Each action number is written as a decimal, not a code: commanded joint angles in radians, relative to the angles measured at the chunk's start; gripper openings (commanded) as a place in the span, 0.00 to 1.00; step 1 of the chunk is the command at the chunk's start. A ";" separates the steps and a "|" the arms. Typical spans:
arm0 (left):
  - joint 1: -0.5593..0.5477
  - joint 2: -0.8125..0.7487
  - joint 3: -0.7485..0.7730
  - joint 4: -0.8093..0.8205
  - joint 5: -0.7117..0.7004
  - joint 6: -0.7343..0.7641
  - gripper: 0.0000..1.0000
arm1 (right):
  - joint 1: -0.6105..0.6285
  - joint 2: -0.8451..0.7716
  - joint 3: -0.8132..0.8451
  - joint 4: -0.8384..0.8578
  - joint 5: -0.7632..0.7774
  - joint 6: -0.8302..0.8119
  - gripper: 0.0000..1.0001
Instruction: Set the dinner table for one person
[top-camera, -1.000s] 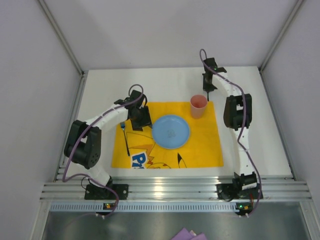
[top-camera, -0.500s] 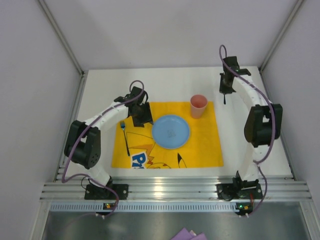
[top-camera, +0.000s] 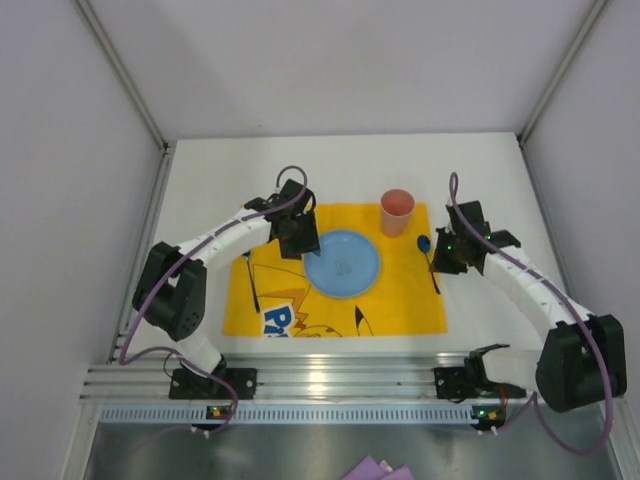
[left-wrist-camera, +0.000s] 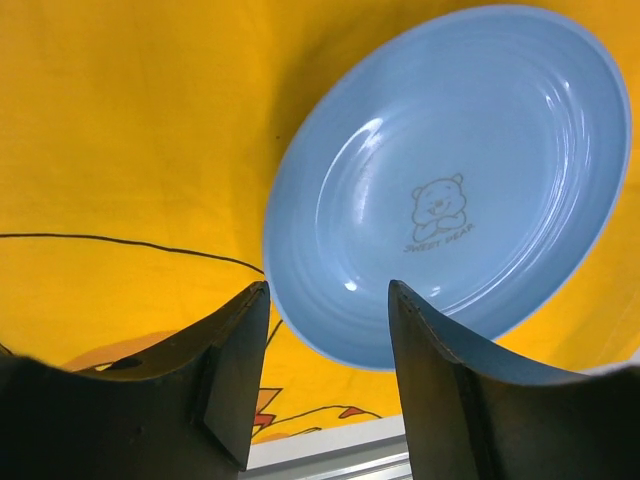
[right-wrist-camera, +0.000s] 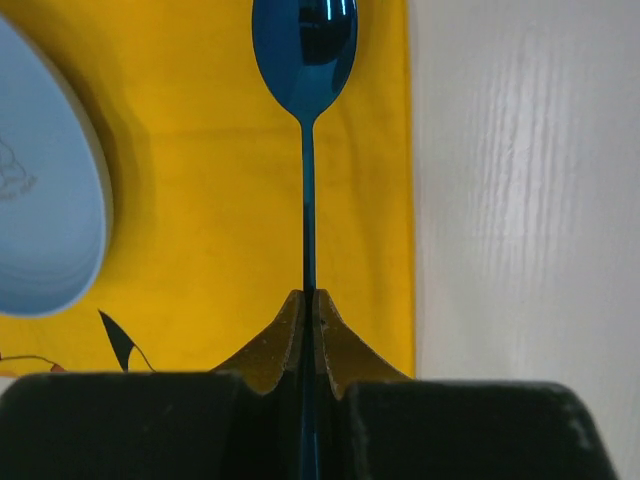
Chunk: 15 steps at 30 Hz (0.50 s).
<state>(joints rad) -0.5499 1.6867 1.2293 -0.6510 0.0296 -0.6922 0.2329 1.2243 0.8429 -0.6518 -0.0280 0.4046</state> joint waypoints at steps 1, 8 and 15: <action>-0.042 -0.042 0.007 0.001 -0.077 -0.058 0.56 | 0.052 -0.062 -0.062 0.127 -0.079 0.056 0.00; -0.100 -0.189 -0.135 -0.006 -0.161 -0.153 0.56 | 0.160 -0.062 -0.171 0.188 -0.076 0.069 0.00; -0.150 -0.418 -0.273 -0.067 -0.244 -0.271 0.56 | 0.207 -0.026 -0.223 0.273 -0.066 0.102 0.00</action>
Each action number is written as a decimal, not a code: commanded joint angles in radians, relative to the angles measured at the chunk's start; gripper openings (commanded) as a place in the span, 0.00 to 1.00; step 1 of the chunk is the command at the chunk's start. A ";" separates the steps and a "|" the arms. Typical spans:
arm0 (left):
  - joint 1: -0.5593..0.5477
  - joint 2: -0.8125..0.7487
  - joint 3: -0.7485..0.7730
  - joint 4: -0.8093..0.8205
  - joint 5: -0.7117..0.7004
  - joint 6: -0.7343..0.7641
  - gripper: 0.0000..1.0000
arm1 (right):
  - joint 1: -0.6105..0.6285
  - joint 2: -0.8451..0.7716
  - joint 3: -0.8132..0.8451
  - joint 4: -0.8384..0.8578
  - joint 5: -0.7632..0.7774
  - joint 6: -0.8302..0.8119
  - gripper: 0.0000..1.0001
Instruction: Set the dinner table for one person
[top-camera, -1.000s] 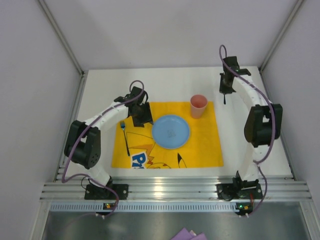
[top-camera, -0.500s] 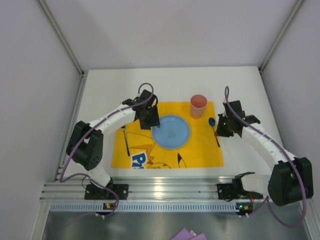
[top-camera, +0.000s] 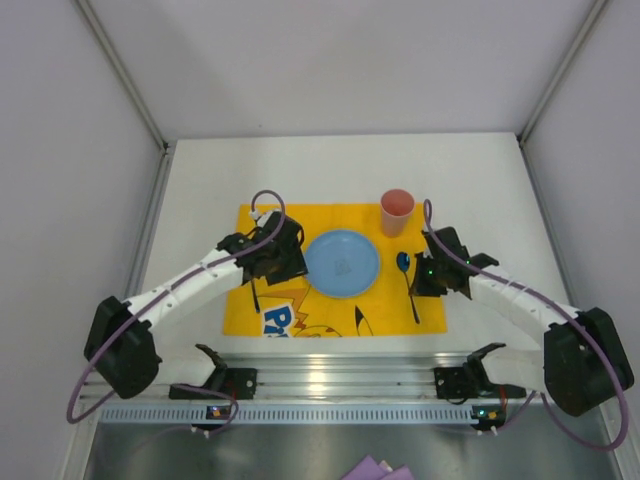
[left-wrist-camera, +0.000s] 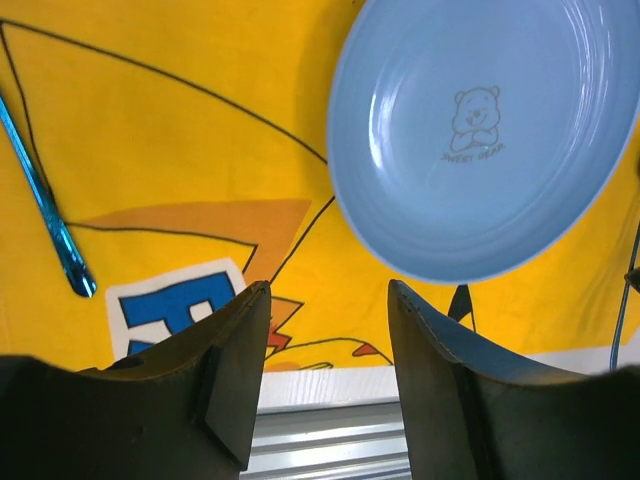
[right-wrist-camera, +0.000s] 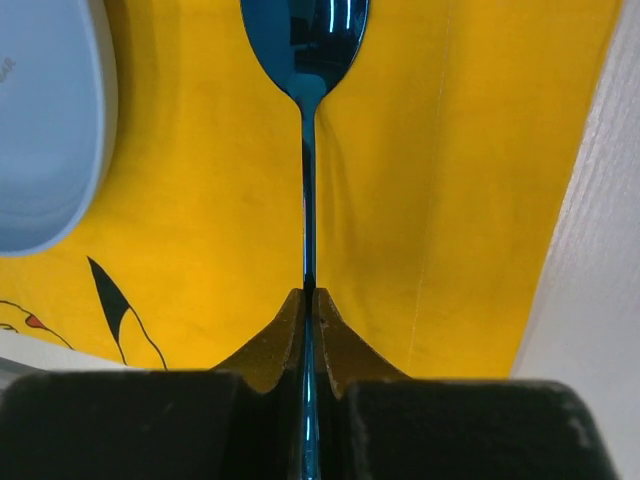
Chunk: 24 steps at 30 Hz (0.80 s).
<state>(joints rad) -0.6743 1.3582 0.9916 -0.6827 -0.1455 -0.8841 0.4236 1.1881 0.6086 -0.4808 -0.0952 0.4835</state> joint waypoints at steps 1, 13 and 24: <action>-0.031 -0.111 -0.060 -0.057 -0.080 -0.107 0.56 | 0.018 0.014 0.014 0.105 0.002 0.023 0.00; -0.093 -0.321 -0.137 -0.159 -0.196 -0.150 0.56 | 0.053 -0.005 0.071 0.016 0.000 -0.016 0.57; -0.091 -0.335 -0.027 -0.268 -0.310 0.033 0.61 | 0.087 -0.729 0.045 -0.186 -0.040 0.162 0.68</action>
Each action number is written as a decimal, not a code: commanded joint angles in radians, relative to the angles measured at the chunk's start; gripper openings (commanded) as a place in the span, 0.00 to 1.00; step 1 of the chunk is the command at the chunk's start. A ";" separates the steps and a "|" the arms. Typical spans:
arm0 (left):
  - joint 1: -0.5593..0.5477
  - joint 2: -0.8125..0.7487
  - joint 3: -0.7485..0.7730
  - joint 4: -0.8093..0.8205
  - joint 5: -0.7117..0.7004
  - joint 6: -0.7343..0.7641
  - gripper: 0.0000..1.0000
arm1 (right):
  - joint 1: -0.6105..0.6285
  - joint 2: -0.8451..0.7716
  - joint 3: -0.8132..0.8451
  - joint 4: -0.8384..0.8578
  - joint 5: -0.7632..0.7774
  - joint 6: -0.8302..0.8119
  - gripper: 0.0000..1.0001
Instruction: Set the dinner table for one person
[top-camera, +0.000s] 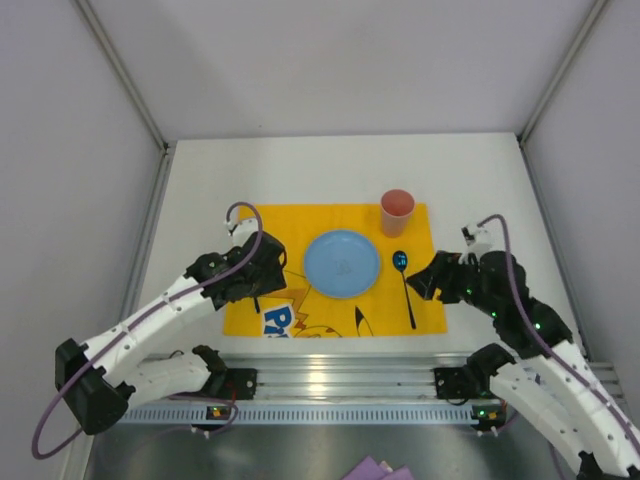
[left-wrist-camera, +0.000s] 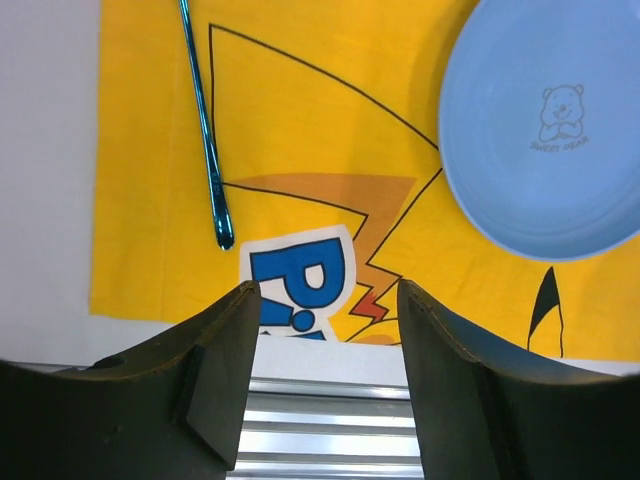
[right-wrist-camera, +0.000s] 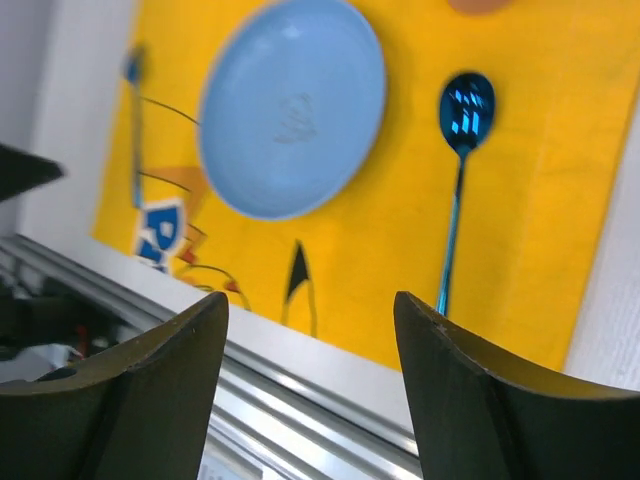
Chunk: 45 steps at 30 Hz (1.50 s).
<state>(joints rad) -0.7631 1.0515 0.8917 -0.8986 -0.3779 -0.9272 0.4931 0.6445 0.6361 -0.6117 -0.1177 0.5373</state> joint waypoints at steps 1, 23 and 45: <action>-0.002 -0.041 0.078 -0.059 -0.093 0.106 0.63 | 0.016 -0.241 0.005 -0.056 -0.014 0.140 0.68; 0.001 -0.433 -0.181 0.383 -0.283 0.435 0.97 | 0.016 -0.494 0.175 -0.330 -0.023 0.375 1.00; 0.305 -0.374 -0.700 1.181 -0.298 0.765 0.99 | 0.016 -0.273 0.181 -0.221 0.036 0.188 1.00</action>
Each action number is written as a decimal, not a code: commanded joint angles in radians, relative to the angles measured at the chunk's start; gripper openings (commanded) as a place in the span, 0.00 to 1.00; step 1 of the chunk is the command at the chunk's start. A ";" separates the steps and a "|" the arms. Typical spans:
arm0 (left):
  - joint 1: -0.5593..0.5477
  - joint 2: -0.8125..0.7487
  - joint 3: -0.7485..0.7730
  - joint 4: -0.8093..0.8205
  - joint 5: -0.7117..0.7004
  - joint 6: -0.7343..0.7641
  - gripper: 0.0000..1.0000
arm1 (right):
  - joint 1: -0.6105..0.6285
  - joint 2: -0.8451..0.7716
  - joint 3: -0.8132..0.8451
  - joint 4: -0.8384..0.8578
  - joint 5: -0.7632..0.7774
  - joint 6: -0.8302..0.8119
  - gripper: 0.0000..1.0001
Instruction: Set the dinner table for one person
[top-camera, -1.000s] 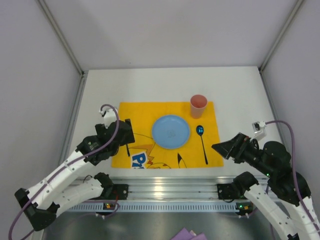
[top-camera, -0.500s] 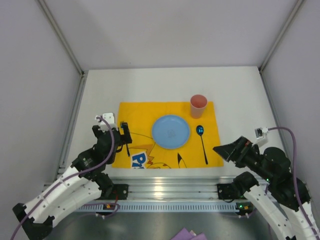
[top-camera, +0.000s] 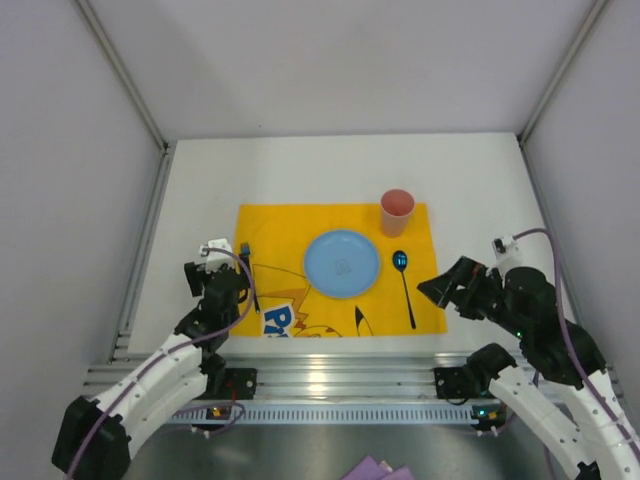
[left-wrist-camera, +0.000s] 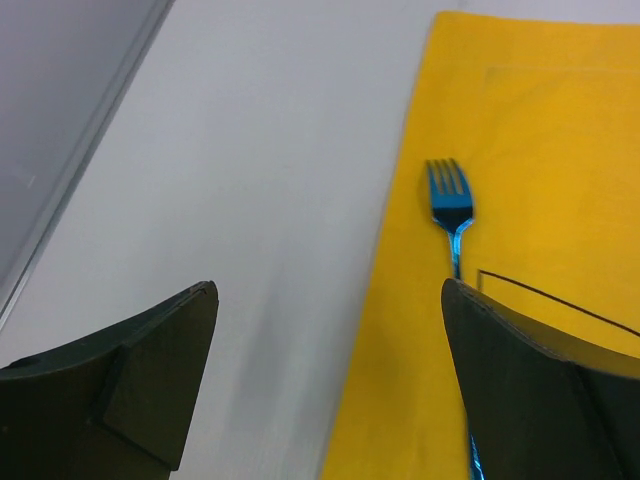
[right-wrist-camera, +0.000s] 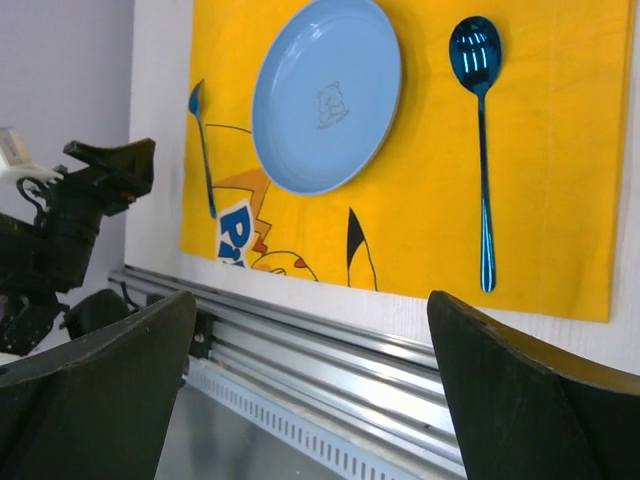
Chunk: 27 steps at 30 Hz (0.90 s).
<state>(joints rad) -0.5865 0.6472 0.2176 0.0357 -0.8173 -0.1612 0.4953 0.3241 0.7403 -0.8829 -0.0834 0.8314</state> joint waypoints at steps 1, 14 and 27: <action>0.211 0.061 -0.027 0.310 0.186 0.009 0.99 | 0.014 0.058 0.111 0.045 -0.001 -0.126 1.00; 0.438 0.690 0.031 0.903 0.388 0.055 0.98 | 0.014 0.073 0.235 -0.146 0.007 -0.256 1.00; 0.541 0.916 0.083 1.075 0.561 0.069 0.98 | 0.015 0.000 0.139 -0.076 0.011 -0.124 1.00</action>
<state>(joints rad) -0.0483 1.5753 0.2878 1.0233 -0.2943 -0.0856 0.4957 0.3164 0.8875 -1.0416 -0.0750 0.6758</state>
